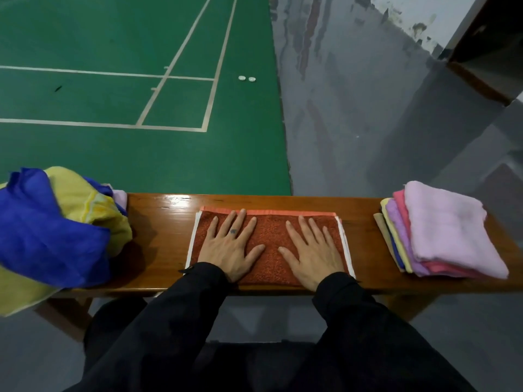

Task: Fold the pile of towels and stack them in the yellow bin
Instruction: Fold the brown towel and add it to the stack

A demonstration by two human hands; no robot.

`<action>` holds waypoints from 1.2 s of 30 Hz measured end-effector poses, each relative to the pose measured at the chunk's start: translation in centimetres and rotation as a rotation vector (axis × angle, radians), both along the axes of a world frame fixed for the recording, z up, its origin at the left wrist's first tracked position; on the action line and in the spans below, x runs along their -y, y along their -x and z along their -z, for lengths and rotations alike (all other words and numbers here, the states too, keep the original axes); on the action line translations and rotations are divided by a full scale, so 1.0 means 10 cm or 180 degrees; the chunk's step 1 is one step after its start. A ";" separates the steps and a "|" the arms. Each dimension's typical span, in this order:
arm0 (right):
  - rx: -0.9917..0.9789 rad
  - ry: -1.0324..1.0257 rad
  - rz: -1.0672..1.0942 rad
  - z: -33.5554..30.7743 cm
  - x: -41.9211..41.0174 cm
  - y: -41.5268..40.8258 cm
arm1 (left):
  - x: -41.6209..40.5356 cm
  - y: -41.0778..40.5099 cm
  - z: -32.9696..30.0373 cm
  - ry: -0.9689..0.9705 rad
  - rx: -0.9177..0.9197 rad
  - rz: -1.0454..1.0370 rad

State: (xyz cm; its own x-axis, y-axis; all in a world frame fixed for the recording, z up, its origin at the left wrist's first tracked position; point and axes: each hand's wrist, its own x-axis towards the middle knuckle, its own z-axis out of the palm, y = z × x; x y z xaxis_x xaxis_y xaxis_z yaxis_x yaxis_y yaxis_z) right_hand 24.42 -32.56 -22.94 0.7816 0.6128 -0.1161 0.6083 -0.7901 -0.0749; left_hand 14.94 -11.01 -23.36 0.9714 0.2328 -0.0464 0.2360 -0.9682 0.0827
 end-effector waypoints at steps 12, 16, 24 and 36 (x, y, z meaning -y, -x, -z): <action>-0.0419 -0.0946 0.0550 -0.03 0.70 -0.19 | -0.30 0.55 -0.17 0.0639 0.0308 -0.2270; -0.0985 -0.1926 0.0908 -0.15 0.71 -0.21 | -0.27 0.47 -0.32 0.0849 0.0040 -0.1815; -0.1736 -0.3521 0.1765 -0.34 0.79 -0.09 | -0.42 0.34 -0.49 0.3882 0.1305 -0.2689; -0.1743 -0.3902 0.2017 0.06 0.93 -0.37 | 0.94 -0.39 -1.11 0.3247 0.1347 -0.0637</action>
